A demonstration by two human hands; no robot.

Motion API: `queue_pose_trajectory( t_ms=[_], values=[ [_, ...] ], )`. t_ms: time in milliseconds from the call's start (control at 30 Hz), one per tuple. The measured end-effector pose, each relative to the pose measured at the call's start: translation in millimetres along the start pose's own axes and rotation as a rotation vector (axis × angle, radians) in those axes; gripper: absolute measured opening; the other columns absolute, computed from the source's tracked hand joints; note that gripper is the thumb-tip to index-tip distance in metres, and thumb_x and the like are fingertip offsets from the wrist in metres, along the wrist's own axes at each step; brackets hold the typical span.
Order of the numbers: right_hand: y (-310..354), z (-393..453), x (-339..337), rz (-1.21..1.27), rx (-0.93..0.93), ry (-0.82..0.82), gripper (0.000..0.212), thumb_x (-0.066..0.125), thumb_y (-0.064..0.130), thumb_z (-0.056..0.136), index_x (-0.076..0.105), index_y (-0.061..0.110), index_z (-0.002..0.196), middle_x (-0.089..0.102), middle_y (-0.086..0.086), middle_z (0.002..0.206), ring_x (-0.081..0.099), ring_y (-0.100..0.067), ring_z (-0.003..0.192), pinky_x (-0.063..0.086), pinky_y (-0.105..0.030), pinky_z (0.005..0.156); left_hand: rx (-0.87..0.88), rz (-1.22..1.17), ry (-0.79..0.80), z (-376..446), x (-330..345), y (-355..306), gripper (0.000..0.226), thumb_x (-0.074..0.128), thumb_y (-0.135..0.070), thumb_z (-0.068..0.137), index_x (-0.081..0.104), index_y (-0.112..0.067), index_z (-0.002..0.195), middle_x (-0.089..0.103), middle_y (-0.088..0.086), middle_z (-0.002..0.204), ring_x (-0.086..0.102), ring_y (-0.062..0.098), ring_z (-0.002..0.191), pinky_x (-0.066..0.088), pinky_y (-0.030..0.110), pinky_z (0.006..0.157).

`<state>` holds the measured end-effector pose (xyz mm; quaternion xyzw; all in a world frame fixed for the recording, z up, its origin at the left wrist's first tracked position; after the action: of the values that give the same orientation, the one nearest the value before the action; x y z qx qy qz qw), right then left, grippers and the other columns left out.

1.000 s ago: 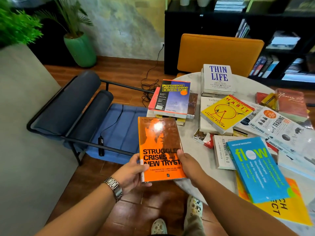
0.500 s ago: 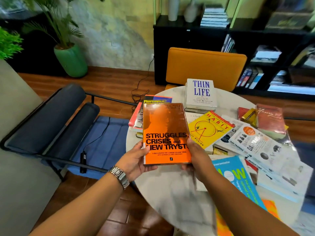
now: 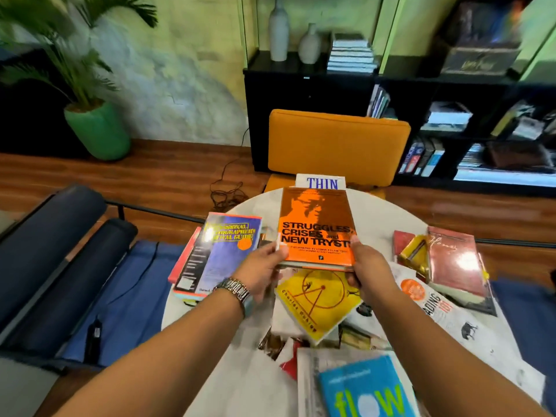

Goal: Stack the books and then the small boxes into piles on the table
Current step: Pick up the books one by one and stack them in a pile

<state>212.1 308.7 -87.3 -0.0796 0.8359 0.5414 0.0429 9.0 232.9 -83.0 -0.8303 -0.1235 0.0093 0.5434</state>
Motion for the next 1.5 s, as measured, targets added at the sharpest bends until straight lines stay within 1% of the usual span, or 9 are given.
queue_pose_trajectory(
  t_ms=[133,233,433,600,733,833,1000,1200,1500],
  values=[
    [22.1,49.9,-6.9,-0.085,-0.012,0.003,0.050,0.037,0.047,0.101,0.050,0.012,0.068,0.045,-0.006,0.046,0.038,-0.017,0.034,0.026,-0.023,0.037,0.036,0.255,-0.055,55.1,9.9,-20.5,0.029,0.053,-0.027,0.096,0.062,-0.010,0.117,0.066,0.012,0.108,0.055,0.012,0.076,0.044,0.016,0.055],
    [27.7,83.5,-7.0,-0.101,0.032,-0.012,0.050,0.036,0.048,0.100,0.049,0.014,0.066,0.045,-0.005,0.052,0.039,-0.017,0.041,0.028,-0.026,0.041,0.043,0.413,-0.081,88.2,15.2,-32.3,0.029,0.046,-0.022,0.099,0.062,-0.009,0.119,0.059,0.006,0.099,0.051,0.008,0.072,0.041,0.005,0.045],
    [20.6,132.0,-2.3,-0.217,0.096,-0.039,0.051,0.037,0.052,0.099,0.048,0.013,0.067,0.047,-0.006,0.060,0.043,-0.017,0.050,0.035,-0.029,0.048,-0.026,0.384,-0.173,133.8,16.8,-27.9,0.014,0.050,-0.016,0.097,0.063,-0.014,0.101,0.059,0.007,0.085,0.048,0.010,0.064,0.040,0.016,0.052],
    [35.4,159.6,-3.6,-0.441,-0.036,-0.051,0.052,0.042,0.048,0.098,0.054,0.008,0.067,0.056,-0.009,0.055,0.051,-0.021,0.049,0.042,-0.031,0.056,-0.021,0.470,-0.320,159.5,11.0,-34.3,0.037,0.059,-0.021,0.091,0.061,-0.007,0.126,0.065,0.012,0.123,0.060,0.028,0.115,0.047,0.039,0.102],
    [36.2,174.3,-2.1,-0.481,-0.043,-0.027,0.043,0.047,0.043,0.097,0.056,0.009,0.071,0.059,-0.007,0.057,0.054,-0.018,0.049,0.041,-0.028,0.051,-0.047,0.508,-0.313,172.9,13.9,-37.1,0.035,0.058,-0.023,0.086,0.066,-0.007,0.117,0.066,0.017,0.119,0.062,0.032,0.109,0.048,0.041,0.099],
    [27.2,179.1,-0.7,-0.537,-0.044,-0.011,0.037,0.049,0.038,0.096,0.060,0.010,0.076,0.063,-0.007,0.068,0.057,-0.020,0.059,0.048,-0.029,0.060,-0.062,0.524,-0.287,169.8,21.6,-35.7,0.016,0.054,-0.017,0.086,0.070,-0.015,0.085,0.065,0.015,0.099,0.059,0.023,0.094,0.047,0.033,0.090],
    [9.5,178.9,-2.9,-0.596,-0.062,-0.042,0.039,0.052,0.044,0.094,0.072,0.010,0.094,0.069,-0.004,0.082,0.063,-0.021,0.072,0.039,-0.024,0.055,-0.035,0.527,-0.326,170.6,22.4,-27.7,0.033,0.052,-0.007,0.091,0.064,-0.008,0.121,0.067,0.011,0.118,0.061,0.028,0.111,0.047,0.036,0.100],
    [5.2,179.1,-2.3,-0.570,-0.059,-0.062,0.037,0.057,0.044,0.092,0.074,0.011,0.097,0.073,-0.006,0.088,0.068,-0.024,0.079,0.052,-0.032,0.073,-0.020,0.528,-0.367,170.3,17.7,-22.7,0.033,0.056,-0.006,0.090,0.064,-0.013,0.122,0.067,0.003,0.117,0.055,0.009,0.094,0.040,0.018,0.084],
    [1.4,174.3,-5.3,-0.564,-0.024,-0.106,0.036,0.064,0.043,0.088,0.075,0.010,0.095,0.073,-0.010,0.085,0.069,-0.026,0.082,0.056,-0.039,0.083,-0.037,0.525,-0.410,172.4,14.7,-17.3,0.036,0.054,-0.007,0.092,0.060,-0.017,0.127,0.066,0.000,0.122,0.056,0.010,0.099,0.038,0.017,0.083]
  ],
)
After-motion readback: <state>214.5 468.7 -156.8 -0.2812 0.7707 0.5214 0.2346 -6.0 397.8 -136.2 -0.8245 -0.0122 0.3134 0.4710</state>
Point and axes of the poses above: each hand's wrist, its own z-axis towards the middle knuckle, its own x-axis out of the palm, y = z × x, the point moved 4 cm from there along z, towards the middle knuckle
